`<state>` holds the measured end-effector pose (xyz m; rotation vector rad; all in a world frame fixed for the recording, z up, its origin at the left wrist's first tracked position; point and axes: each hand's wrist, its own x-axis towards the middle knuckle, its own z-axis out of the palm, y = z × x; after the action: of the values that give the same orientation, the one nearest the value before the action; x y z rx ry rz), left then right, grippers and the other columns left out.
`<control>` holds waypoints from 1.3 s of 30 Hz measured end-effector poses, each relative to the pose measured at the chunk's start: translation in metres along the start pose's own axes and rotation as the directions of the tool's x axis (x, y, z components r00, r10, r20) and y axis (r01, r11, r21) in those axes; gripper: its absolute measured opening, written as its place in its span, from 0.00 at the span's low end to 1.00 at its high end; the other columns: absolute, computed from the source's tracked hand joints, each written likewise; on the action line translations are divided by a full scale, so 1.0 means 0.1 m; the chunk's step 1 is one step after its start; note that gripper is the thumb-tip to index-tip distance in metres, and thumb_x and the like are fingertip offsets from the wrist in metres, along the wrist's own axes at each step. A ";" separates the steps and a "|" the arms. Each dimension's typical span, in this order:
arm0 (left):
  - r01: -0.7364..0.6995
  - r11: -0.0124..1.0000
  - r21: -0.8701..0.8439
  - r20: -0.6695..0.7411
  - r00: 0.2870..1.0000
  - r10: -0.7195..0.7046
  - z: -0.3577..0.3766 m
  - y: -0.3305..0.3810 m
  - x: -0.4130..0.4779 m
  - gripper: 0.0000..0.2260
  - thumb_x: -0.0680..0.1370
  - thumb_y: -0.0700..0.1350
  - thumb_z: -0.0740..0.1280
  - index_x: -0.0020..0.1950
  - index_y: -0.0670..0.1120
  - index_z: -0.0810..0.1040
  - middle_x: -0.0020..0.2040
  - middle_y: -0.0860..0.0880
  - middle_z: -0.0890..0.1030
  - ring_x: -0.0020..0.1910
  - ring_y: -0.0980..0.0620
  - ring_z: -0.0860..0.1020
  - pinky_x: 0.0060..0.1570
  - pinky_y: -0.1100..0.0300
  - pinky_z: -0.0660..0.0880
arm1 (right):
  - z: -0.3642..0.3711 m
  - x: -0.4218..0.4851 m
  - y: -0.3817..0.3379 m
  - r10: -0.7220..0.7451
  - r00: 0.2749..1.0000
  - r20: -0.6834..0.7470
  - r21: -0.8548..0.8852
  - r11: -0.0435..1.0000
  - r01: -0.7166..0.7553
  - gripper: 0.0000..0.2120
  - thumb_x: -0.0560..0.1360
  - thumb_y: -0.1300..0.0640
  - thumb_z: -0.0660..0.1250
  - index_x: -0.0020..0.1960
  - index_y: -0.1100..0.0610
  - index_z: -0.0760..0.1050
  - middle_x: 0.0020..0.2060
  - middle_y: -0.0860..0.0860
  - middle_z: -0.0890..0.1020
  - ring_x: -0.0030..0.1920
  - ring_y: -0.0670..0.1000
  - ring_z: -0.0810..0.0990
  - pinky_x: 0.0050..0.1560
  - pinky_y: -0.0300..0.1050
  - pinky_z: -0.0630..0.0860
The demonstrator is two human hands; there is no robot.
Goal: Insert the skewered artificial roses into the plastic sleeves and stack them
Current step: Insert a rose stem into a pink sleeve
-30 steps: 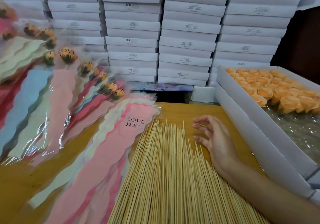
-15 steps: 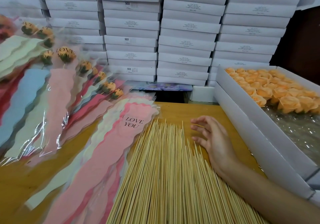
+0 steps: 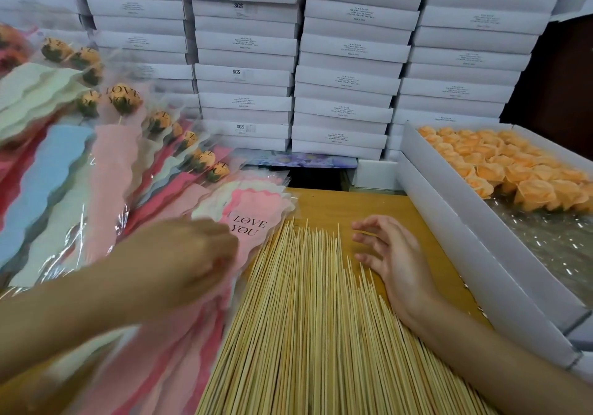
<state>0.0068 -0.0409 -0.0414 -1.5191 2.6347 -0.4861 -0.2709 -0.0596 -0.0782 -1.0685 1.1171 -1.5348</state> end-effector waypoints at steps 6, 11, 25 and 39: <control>-0.147 0.959 -0.241 -0.147 0.983 0.114 0.01 0.59 0.09 0.21 0.82 0.60 0.47 0.39 0.49 0.68 0.37 0.52 0.76 0.36 0.51 0.74 0.36 0.57 0.66 | 0.00 -0.02 -0.01 0.003 1.000 0.017 -0.011 1.000 -0.003 0.13 0.83 0.58 0.56 0.45 0.57 0.77 0.41 0.49 0.85 0.40 0.45 0.83 0.36 0.38 0.78; -0.168 0.928 -0.331 -0.194 0.975 0.108 0.18 0.67 0.11 0.19 0.82 0.59 0.50 0.40 0.49 0.69 0.39 0.52 0.78 0.39 0.52 0.75 0.40 0.55 0.72 | 0.01 -0.03 -0.02 -0.001 0.999 0.043 -0.030 1.000 0.002 0.14 0.83 0.59 0.55 0.44 0.57 0.77 0.40 0.49 0.85 0.40 0.45 0.82 0.37 0.38 0.78; -0.199 0.891 -0.408 -0.266 0.960 0.093 0.27 0.66 0.11 0.19 0.79 0.60 0.45 0.36 0.51 0.63 0.33 0.54 0.72 0.34 0.53 0.72 0.34 0.55 0.71 | 0.16 -0.29 -0.27 -0.147 0.905 0.400 -0.399 0.861 0.316 0.10 0.81 0.60 0.58 0.46 0.53 0.77 0.42 0.45 0.83 0.43 0.44 0.82 0.41 0.36 0.76; -0.213 0.888 -0.407 -0.248 0.962 0.117 0.23 0.65 0.10 0.17 0.81 0.57 0.49 0.37 0.50 0.64 0.33 0.56 0.70 0.35 0.52 0.73 0.34 0.57 0.69 | -0.82 0.51 -1.71 -0.254 0.876 0.411 -0.904 0.010 0.427 0.11 0.73 0.59 0.70 0.44 0.44 0.73 0.41 0.40 0.81 0.41 0.43 0.80 0.43 0.48 0.76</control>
<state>-0.0479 -0.0244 -0.0818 -1.3752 3.1745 -0.0517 -0.3909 -0.0691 0.0773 -2.5308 1.9858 -0.7433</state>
